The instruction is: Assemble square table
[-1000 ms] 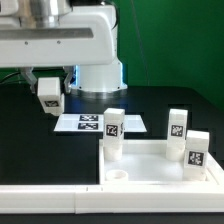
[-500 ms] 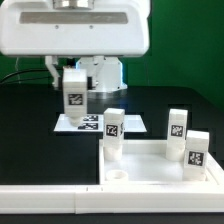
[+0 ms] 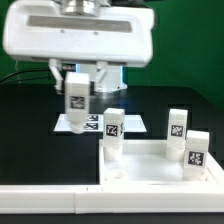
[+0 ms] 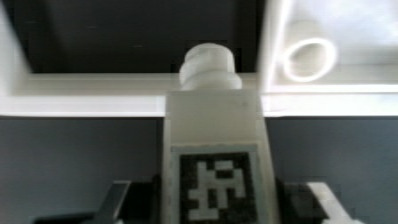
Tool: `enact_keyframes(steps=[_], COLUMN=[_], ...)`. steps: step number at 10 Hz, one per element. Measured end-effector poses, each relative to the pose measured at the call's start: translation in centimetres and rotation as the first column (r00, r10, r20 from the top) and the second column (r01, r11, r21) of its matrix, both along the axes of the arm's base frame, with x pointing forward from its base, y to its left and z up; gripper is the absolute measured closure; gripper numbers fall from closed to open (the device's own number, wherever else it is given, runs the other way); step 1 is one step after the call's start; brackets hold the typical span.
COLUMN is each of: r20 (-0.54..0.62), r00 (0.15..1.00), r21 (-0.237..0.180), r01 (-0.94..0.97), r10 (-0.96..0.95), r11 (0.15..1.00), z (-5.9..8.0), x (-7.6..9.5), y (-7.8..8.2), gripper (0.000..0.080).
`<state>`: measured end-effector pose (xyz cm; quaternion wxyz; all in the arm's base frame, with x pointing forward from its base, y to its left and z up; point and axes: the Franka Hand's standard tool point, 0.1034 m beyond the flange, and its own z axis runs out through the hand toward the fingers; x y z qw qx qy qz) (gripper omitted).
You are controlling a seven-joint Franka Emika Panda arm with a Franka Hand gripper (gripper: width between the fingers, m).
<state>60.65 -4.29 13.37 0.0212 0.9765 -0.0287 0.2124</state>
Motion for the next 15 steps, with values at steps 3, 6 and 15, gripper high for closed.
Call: enact_keyframes(steps=[3, 6, 15], r20=[0.080, 0.083, 0.206], r00=[0.984, 0.988, 0.971], r21=[0.114, 0.092, 0.024], r01=[0.152, 0.125, 0.118], r10=[-0.161, -0.133, -0.121], r11=[0.982, 0.988, 0.993], z=[-1.6, -1.7, -3.1], x=[2.6, 2.5, 2.4], y=[7.0, 7.3, 3.9], gripper=[0.0515, 0.0515, 0.0515])
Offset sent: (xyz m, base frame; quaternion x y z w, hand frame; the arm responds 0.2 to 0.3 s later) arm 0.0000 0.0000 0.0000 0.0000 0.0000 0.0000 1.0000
